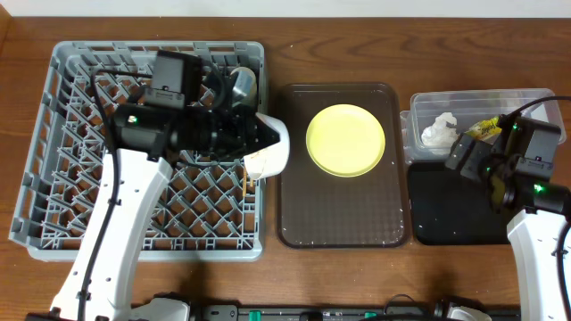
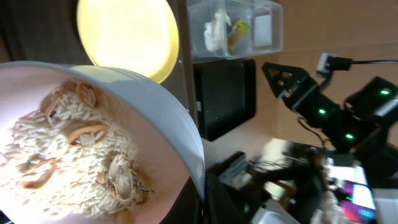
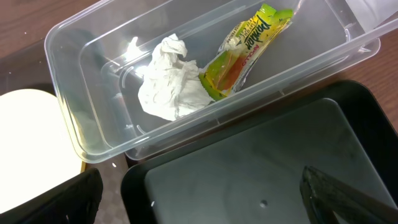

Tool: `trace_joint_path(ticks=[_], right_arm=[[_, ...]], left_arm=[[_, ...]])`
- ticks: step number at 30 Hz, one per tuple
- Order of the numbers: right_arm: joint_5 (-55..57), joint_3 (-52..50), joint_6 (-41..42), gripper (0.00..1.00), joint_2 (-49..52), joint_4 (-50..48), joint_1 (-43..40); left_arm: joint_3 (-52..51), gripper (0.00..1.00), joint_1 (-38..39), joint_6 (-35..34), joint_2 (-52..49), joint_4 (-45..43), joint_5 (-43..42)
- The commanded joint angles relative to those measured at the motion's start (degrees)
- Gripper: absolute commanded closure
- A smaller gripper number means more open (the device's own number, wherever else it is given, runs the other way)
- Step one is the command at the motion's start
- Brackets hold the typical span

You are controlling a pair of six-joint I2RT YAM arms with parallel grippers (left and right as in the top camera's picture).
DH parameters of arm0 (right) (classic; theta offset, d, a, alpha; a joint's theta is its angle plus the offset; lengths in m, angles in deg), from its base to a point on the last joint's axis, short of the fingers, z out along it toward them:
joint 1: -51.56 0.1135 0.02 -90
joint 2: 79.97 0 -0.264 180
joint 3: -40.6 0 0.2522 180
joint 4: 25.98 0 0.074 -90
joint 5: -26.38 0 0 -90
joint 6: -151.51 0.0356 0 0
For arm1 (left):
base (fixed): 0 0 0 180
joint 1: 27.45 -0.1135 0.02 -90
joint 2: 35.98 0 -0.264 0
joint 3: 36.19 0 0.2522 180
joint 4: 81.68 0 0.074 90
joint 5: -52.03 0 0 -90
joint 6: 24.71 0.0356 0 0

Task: Sort waste into correct bins and load items into the dishwasher rack
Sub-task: 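Carry the rice bowl back and set it down on the brown tray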

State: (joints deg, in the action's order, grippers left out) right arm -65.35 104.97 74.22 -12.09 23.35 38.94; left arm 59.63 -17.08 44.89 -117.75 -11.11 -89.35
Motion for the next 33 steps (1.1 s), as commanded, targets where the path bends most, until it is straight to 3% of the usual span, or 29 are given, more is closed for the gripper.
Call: trace_joint_path(ticks=[1,5,14,22,33], right_arm=[[-0.22,0.28,-0.79,0.01,-0.52,0.11,-0.07],[-0.22,0.28,-0.79,0.01,-0.52,0.09,-0.07],[-0.22,0.28,-0.79,0.01,-0.52,0.11,-0.07],[-0.22,0.28,-0.79,0.01,-0.52,0.11,-0.07],[-0.22,0.28,-0.79,0.01,-0.52,0.11,-0.07]], left_arm=[[-2.27,0.94,-3.1,3.1,-0.74,0.07,-8.35],[-3.04,0.94,-4.87,3.06,-1.07,0.07,-6.99],[-3.04,0.94,0.81,2.14,-0.87,0.55,9.25],[-3.04,0.94,14.95,-2.89,-0.87,-1.18,24.0],[-3.08,0.94,42.25,-10.43,-4.52,-7.76,53.77]])
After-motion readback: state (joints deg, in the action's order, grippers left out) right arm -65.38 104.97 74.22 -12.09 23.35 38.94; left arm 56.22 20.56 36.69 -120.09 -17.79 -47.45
